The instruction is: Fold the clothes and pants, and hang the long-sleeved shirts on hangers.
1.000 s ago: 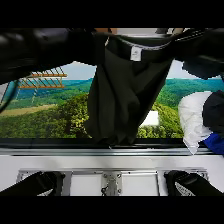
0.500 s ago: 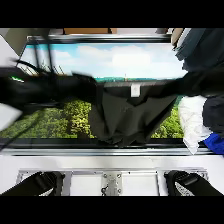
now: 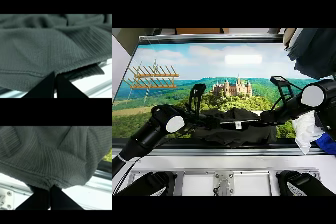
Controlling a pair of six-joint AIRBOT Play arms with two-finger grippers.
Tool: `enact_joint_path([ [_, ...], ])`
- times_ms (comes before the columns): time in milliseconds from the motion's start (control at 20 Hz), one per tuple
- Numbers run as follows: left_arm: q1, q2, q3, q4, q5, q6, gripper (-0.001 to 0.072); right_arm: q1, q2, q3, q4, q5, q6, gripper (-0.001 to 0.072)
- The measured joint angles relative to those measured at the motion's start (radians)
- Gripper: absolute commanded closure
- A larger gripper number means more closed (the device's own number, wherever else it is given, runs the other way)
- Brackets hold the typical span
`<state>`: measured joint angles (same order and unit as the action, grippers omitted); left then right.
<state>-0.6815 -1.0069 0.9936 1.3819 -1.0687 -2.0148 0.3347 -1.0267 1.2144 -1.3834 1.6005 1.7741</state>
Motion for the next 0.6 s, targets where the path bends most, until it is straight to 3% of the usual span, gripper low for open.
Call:
enact_joint_path([
  [100, -0.008, 0.002, -0.019, -0.015, 0.000, 0.008, 0.0689, 0.000, 0.000, -0.014, 0.007, -0.003, 0.000, 0.0694],
  [150, -0.010, 0.002, -0.021, -0.018, 0.000, 0.014, 0.0611, 0.000, 0.000, -0.018, 0.010, -0.003, 0.000, 0.0694],
  [200, -0.010, 0.002, -0.016, -0.019, -0.005, 0.016, 0.0229, 0.000, 0.000, -0.021, 0.011, -0.003, 0.000, 0.0694],
  [250, -0.009, 0.002, -0.005, -0.023, -0.009, 0.020, -0.0013, 0.000, 0.000, -0.024, 0.011, -0.003, 0.000, 0.0693],
  [600, 0.109, 0.003, 0.192, -0.042, -0.086, 0.121, -0.0006, 0.000, -0.001, -0.028, 0.018, -0.003, 0.000, 0.0694],
])
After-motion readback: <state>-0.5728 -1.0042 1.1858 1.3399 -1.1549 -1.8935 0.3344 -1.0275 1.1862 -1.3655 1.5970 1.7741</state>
